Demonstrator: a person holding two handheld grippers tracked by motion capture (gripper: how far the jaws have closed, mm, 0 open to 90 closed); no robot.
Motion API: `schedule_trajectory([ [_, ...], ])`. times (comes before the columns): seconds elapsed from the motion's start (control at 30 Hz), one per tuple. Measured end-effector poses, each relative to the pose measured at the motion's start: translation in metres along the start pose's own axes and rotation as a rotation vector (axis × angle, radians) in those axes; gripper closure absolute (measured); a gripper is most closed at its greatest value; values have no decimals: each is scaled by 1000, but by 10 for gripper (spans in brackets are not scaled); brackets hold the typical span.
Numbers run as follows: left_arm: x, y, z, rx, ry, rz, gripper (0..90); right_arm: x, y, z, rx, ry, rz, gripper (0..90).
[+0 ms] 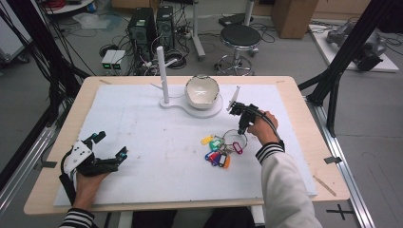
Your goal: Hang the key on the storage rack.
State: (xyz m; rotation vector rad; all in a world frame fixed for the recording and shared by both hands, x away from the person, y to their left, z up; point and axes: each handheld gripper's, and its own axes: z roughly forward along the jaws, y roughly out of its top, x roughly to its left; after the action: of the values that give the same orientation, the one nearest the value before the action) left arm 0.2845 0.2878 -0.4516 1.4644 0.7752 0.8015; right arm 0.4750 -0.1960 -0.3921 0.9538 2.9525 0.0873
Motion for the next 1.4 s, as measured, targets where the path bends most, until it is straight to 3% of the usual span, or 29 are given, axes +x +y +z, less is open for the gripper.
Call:
schedule_trajectory([
  [0.23,3,1,2,15,17,-37,17,0,-11,-15,-83,42,5,877],
  [0.33,4,2,2,33,19,-20,17,0,-16,-22,-118,68,9,878],
  [0.53,7,12,4,51,-10,-24,17,3,-23,-35,-217,122,-4,880],
  [0.7,11,25,10,67,-70,-37,17,7,-26,-43,-301,174,-20,882],
  [0.83,14,37,17,84,-144,-64,17,12,-28,-47,-381,228,-62,884],
  [0.97,17,50,25,105,-185,-55,17,15,-29,-49,-429,274,-82,886],
  [1.2,20,73,42,146,-287,-41,17,20,-35,-53,-581,363,-133,886],
  [1.4,16,86,60,183,-350,-5,17,25,-39,-55,-672,390,-181,885],
])
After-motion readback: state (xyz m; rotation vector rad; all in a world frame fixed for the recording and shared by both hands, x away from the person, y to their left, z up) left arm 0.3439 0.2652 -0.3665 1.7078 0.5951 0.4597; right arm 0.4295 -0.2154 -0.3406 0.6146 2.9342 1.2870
